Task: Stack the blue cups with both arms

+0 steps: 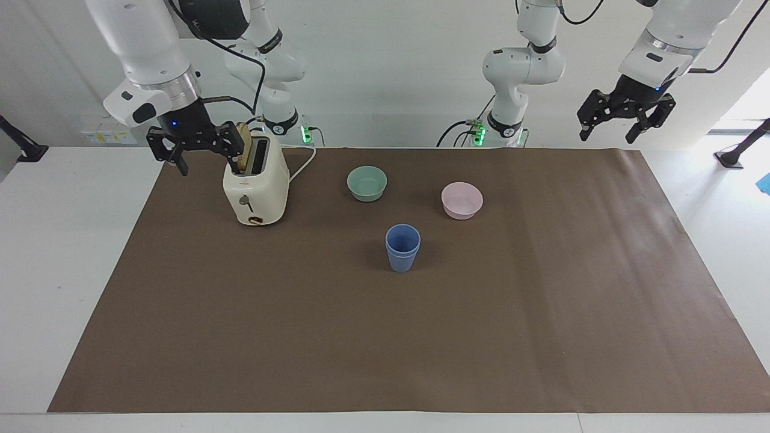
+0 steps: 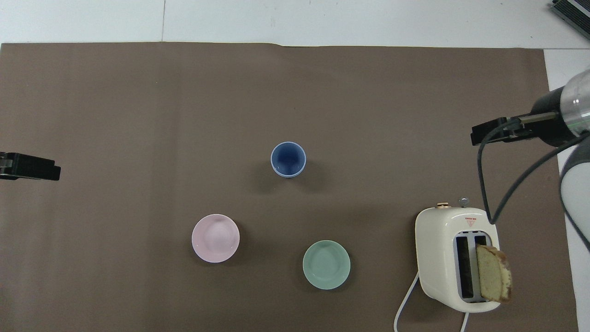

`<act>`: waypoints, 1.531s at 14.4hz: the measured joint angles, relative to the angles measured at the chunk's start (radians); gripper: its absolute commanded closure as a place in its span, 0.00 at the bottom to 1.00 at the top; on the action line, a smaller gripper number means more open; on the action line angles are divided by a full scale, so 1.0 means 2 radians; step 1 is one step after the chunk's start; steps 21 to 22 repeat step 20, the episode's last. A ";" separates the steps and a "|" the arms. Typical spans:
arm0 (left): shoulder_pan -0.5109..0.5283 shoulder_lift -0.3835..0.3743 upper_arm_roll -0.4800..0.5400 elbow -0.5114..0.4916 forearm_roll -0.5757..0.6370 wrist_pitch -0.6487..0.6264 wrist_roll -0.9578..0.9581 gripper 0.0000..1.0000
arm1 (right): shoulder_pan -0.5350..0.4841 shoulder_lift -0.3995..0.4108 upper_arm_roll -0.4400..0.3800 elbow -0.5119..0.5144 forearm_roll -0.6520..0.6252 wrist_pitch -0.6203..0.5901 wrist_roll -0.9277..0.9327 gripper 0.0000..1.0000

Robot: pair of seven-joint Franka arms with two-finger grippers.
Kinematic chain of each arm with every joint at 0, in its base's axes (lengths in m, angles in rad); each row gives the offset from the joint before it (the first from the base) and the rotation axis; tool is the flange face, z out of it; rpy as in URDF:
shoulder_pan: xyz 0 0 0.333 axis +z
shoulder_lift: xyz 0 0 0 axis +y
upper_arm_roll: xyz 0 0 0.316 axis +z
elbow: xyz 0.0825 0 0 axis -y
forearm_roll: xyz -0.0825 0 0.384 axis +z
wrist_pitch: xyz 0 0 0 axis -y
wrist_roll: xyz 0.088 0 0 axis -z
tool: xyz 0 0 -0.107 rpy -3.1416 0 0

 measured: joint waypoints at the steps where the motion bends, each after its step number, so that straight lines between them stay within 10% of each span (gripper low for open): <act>1: 0.000 0.000 0.000 0.000 0.000 0.000 0.000 0.00 | 0.000 0.000 -0.001 0.000 0.000 0.000 0.000 0.00; 22: 0.000 0.000 0.000 0.000 0.000 0.000 0.000 0.00 | 0.025 -0.007 -0.029 0.000 0.000 -0.009 0.000 0.00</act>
